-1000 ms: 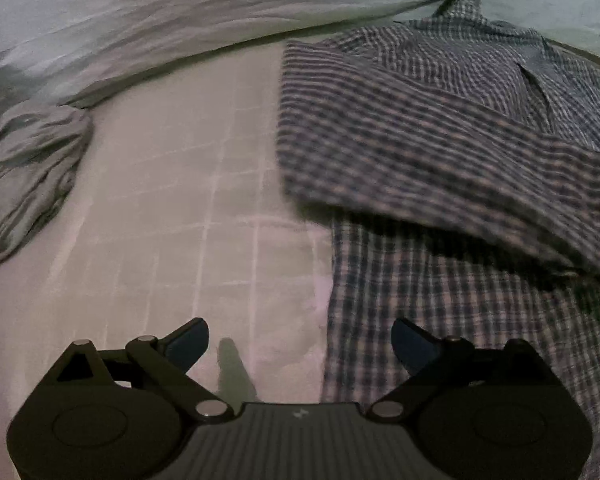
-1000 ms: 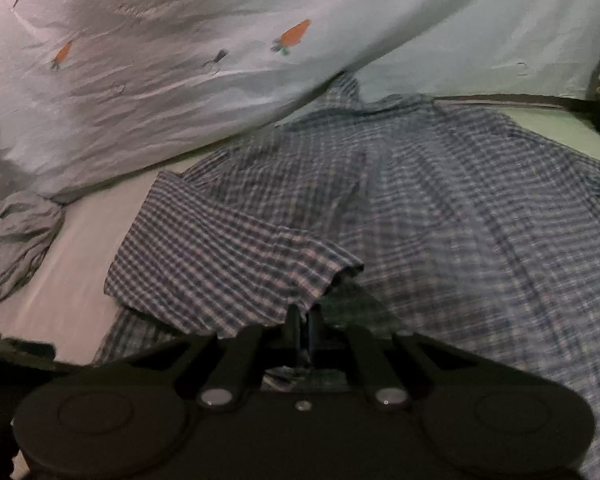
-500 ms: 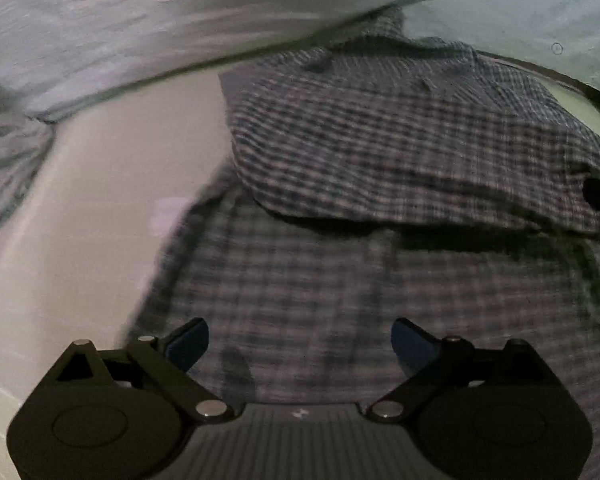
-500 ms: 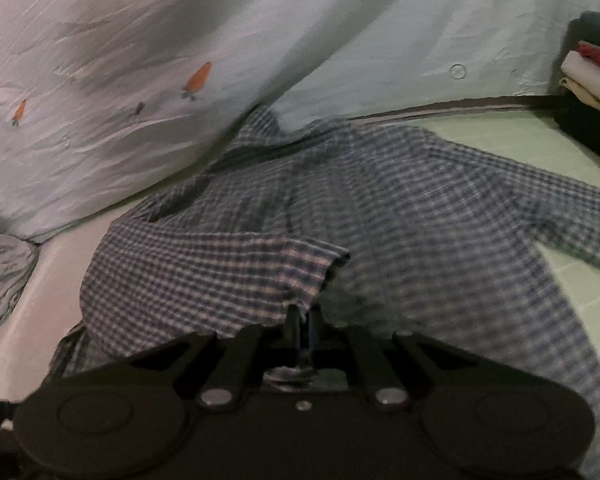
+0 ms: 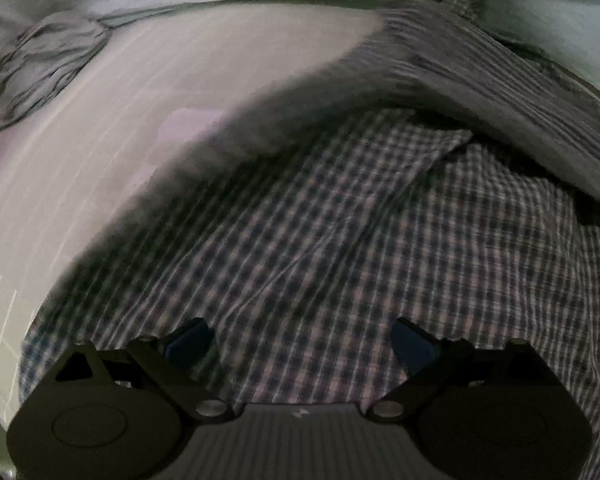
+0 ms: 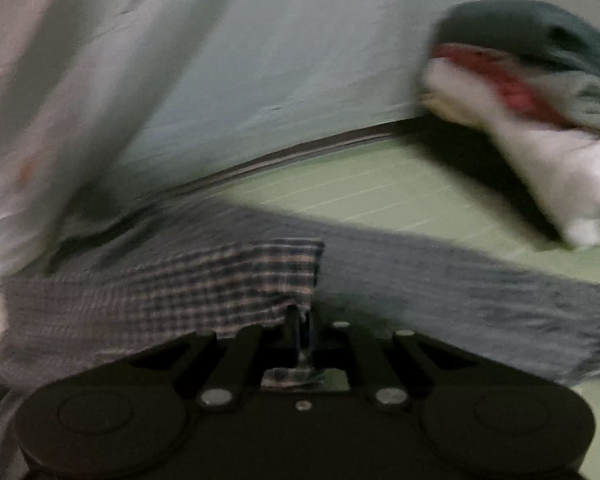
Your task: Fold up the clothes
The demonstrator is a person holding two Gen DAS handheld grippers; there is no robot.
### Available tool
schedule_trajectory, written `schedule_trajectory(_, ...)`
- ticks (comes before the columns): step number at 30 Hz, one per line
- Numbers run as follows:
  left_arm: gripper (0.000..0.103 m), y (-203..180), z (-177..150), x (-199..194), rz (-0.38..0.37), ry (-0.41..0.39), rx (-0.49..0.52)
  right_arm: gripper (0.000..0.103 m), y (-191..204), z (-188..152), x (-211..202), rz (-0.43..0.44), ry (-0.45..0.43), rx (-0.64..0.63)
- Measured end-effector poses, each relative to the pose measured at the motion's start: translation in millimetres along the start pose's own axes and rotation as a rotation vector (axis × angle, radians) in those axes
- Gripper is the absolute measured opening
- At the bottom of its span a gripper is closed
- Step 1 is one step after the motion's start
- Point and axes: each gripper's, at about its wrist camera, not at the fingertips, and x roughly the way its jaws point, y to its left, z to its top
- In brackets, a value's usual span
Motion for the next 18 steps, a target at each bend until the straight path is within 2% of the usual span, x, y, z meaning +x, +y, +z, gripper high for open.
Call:
schedule_trajectory(1,0.097,2,0,0,0.004,0.002,-0.005,0.011,-3,1,1,-0.030,-0.002,-0.008)
schedule_trajectory(2,0.097,3,1,-1,0.009,0.002,-0.006,0.021,-6,2,2,-0.060,-0.003,-0.015)
schedule_trajectory(3,0.097,4,1,-2,0.012,0.001,-0.006,0.039,-7,1,2,-0.087,-0.001,-0.017)
schedule_trajectory(4,0.097,5,1,-3,0.013,-0.002,-0.006,0.050,-8,-2,2,-0.108,0.003,-0.018)
schedule_trajectory(6,0.097,7,0,-7,0.000,-0.015,-0.005,0.082,-1,-15,-1,-0.083,0.027,-0.018)
schedule_trajectory(11,0.097,15,-16,-26,-0.052,-0.079,0.019,0.100,17,-48,-9,-0.021,0.086,-0.021)
schedule_trajectory(18,0.097,47,-28,-34,-0.135,-0.145,0.041,0.102,76,-93,-51,0.067,0.107,-0.165)
